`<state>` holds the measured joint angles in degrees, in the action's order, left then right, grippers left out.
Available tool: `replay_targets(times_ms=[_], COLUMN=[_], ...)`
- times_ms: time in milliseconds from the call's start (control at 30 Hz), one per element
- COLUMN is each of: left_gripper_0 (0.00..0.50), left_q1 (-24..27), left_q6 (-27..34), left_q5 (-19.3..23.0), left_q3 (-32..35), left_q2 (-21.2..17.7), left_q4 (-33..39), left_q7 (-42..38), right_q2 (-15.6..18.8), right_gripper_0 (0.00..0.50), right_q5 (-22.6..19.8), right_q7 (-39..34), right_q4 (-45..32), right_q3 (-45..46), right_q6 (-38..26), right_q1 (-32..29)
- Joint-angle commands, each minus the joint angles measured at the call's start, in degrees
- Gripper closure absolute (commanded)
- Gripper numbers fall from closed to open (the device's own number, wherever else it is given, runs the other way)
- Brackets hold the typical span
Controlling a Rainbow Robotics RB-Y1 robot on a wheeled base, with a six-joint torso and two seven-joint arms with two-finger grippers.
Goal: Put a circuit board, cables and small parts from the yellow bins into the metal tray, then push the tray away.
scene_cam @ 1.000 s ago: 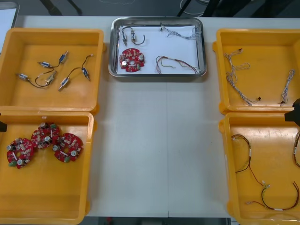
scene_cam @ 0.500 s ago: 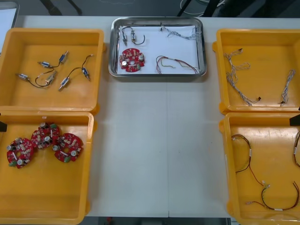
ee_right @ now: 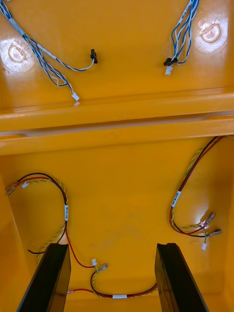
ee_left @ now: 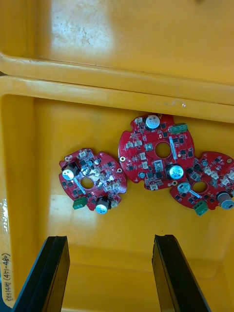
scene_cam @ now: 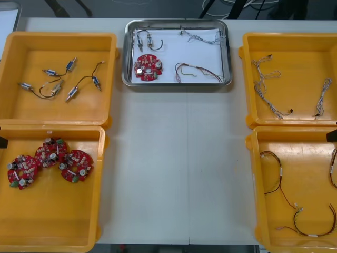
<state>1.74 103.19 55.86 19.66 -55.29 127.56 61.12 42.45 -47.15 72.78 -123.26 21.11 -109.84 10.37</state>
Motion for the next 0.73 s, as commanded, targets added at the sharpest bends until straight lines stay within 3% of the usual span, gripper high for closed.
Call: replay_targets(times_ms=[33,733], left_gripper_0=[0.0,0.0], left_q1=[1.3,1.3], left_q6=[-0.5,-0.5], left_q5=[-0.5,-0.5], left_q3=[1.6,1.6], left_q2=[0.5,0.5], left_q4=[1.4,1.4], left_q7=[1.5,1.5], right_q2=[2.0,2.0], right_gripper_0=[0.0,0.0], right_q5=[0.5,0.5], right_q7=[-0.8,-0.8], right_q4=[-0.6,-0.6], right_q3=[1.7,1.7], right_q6=[-0.2,-0.2], right_q1=[-0.9,-0.9])
